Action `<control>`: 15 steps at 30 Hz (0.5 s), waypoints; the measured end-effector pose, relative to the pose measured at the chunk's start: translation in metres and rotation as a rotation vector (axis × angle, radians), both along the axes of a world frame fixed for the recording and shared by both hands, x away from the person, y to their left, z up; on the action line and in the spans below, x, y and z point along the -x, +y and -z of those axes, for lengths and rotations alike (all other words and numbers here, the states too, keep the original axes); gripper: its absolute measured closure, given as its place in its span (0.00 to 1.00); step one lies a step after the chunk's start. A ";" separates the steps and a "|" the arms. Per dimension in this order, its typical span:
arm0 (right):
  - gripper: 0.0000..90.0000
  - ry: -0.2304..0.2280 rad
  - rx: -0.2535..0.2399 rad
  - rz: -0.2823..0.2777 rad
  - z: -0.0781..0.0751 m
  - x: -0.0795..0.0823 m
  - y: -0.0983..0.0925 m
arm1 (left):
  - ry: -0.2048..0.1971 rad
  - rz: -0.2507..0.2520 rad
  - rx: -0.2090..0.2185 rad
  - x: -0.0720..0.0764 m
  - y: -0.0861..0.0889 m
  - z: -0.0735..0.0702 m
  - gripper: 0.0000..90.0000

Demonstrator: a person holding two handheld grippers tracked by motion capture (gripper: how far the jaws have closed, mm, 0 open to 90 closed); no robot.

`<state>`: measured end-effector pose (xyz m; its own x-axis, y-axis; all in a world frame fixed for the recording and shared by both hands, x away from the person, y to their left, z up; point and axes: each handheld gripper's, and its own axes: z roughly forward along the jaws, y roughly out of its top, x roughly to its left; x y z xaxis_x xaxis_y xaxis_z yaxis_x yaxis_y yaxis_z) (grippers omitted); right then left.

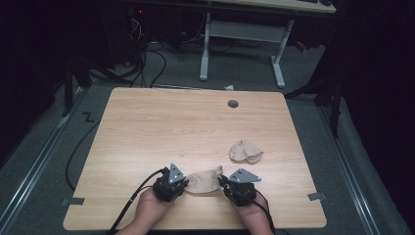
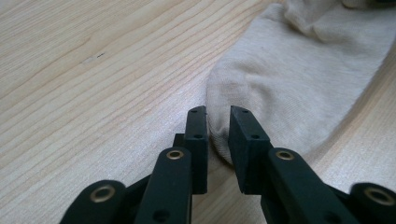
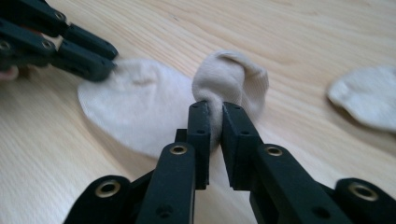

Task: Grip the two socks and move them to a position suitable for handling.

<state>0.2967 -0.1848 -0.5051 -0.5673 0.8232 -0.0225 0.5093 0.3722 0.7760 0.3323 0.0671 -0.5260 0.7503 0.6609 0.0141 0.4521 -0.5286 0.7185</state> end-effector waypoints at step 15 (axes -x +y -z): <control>0.78 -0.047 -0.018 0.067 -0.011 0.005 -0.027 | -0.014 -0.006 -0.023 0.001 0.000 -0.001 0.80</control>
<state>0.2921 -0.2113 -0.4938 -0.5096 0.8598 -0.0328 0.4951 0.3242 0.8061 0.3315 0.0669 -0.5246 0.7463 0.6645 0.0392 0.4454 -0.5422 0.7125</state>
